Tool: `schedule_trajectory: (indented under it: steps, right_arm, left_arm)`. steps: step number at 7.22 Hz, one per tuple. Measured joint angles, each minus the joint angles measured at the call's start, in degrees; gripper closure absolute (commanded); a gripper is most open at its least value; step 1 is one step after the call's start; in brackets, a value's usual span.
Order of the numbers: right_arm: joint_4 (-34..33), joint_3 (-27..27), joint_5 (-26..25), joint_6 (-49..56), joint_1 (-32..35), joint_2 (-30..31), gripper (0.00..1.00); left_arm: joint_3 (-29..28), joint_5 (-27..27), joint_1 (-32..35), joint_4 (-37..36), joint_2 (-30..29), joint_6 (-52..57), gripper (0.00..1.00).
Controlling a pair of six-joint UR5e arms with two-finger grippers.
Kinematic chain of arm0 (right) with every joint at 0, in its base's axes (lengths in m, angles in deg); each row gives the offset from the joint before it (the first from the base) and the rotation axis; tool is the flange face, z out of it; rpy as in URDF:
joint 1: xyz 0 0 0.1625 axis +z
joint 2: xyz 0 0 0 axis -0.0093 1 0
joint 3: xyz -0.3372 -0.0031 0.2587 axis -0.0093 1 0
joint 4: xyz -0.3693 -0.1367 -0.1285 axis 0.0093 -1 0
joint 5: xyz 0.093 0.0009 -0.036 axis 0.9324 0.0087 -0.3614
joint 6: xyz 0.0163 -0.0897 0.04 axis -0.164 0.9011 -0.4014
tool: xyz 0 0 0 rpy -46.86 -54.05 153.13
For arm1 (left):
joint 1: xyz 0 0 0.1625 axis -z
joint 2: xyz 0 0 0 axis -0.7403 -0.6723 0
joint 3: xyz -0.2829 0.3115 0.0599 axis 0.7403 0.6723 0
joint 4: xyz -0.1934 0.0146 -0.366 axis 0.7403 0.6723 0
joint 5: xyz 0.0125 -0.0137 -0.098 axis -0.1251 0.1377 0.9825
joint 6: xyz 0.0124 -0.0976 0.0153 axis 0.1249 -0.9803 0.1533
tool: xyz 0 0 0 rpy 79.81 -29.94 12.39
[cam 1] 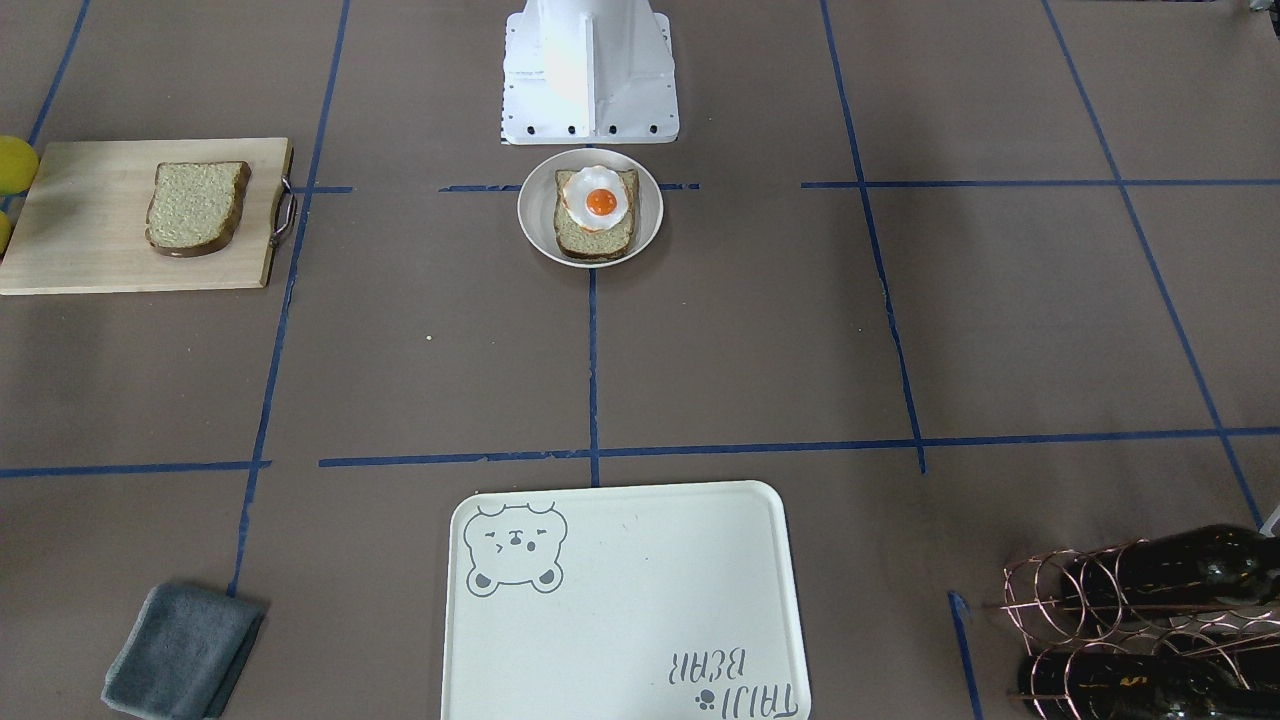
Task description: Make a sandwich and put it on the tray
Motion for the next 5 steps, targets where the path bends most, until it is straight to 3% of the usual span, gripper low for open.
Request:
schedule_trajectory:
  steps: [5]
  right_arm:
    - [0.1, 0.1, 0.5, 0.1, -0.1, 0.0, 0.0]
  left_arm:
    - [0.0, 0.1, -0.2, 0.1, -0.4, -0.1, 0.0]
